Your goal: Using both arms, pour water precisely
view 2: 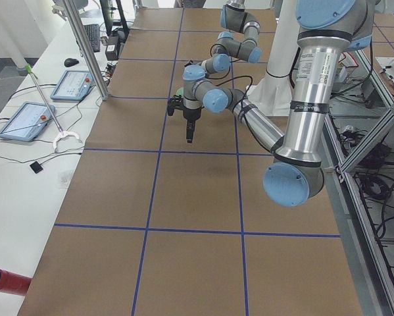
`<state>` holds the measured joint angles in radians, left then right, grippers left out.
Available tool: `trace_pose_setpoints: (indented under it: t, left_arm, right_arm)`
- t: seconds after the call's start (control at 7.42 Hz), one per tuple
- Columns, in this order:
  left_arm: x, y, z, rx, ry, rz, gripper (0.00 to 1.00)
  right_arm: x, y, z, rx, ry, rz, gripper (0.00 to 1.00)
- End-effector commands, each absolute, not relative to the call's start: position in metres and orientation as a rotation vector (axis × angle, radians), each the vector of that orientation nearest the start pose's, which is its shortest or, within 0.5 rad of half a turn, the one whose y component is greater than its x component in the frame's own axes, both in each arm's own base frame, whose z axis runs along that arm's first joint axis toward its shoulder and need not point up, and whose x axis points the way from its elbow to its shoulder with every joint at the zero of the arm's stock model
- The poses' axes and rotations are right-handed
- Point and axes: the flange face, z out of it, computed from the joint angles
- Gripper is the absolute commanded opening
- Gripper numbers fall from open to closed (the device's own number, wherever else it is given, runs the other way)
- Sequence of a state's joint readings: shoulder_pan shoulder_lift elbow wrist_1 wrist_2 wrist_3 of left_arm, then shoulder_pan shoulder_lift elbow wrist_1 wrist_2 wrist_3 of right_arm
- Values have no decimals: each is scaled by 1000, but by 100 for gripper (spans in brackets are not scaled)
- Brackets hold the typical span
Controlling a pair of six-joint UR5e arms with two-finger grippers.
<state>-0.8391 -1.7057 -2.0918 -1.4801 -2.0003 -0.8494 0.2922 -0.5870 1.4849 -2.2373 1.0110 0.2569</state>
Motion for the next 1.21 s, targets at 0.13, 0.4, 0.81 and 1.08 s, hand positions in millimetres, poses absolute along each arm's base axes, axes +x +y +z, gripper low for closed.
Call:
trace_pose_setpoints:
  t: [0.13, 0.4, 0.81, 1.08]
  left_arm:
    - [266, -434, 367, 95, 690, 8, 100]
    - [265, -433, 365, 98, 693, 9, 100]
    - [265, -432, 363, 98, 695, 3, 100]
    - [263, -430, 358, 104, 702, 2, 100]
  right_arm:
    - [-625, -380, 136, 626, 178, -888, 0]
    - [-612, -372, 157, 709, -20, -815, 0]
    - [-544, -393, 155, 779, -412, -546, 0]
    - [-470, -408, 191, 791, -512, -354, 0]
